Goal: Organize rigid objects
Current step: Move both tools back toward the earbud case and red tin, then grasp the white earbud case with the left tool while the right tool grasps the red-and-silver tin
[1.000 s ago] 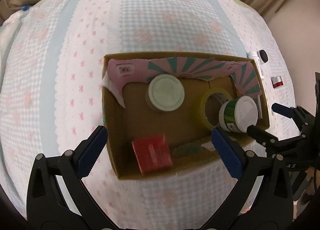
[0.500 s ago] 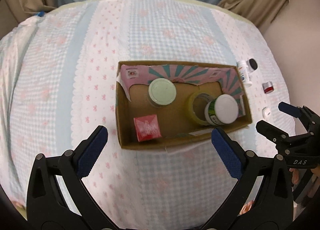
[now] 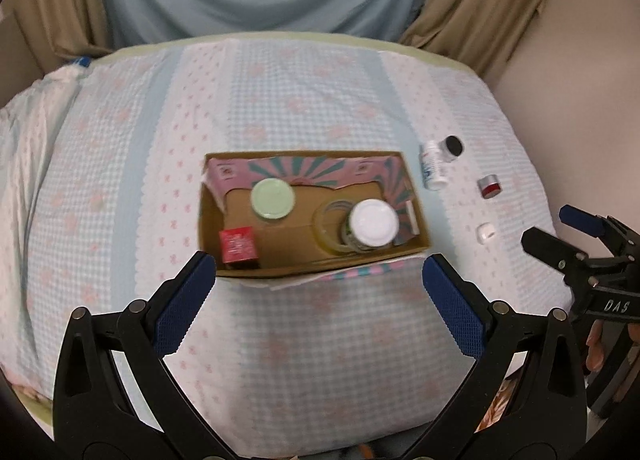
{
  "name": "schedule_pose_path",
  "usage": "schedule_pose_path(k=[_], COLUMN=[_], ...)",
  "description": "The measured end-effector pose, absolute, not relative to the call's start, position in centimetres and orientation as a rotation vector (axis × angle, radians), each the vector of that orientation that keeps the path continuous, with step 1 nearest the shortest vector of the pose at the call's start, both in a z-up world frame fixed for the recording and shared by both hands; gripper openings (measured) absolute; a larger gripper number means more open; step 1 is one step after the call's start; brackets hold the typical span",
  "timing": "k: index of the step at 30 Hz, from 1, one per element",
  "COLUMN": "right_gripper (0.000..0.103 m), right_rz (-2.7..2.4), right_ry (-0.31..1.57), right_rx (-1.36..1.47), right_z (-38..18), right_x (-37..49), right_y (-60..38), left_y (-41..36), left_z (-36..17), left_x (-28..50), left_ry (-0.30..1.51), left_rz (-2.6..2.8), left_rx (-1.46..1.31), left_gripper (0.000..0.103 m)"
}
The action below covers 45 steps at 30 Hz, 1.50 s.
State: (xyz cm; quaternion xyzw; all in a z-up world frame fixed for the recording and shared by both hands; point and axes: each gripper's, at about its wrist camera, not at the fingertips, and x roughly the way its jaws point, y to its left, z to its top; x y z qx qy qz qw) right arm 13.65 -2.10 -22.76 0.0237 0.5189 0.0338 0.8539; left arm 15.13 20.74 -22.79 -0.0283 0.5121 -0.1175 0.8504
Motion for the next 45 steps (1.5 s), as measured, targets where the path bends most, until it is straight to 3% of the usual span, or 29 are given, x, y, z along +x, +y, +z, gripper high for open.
schedule_pose_path(k=[14,24,45], right_gripper=[0.103,0.103,0.102], right_rz=[0.065,0.182,0.212], right_ry=[1.019,1.063,1.395], right_rx=[0.040,-0.048,0.163], right_z=[-19.6,-21.2,-39.4], right_x=[12.0,16.3,29.1], right_y=[-18.6,-29.5,-35.6], left_y=[4.2,-8.7,-22.1], left_z=[-20.9,-23.7,-45.4], left_x=[12.1,12.8,18.3], left_ry=[1.020,1.092,1.295], left_rz=[-0.202,-0.093,0.050], left_rx=[-0.014,-0.039,-0.282], left_gripper=[0.103,0.103,0.102])
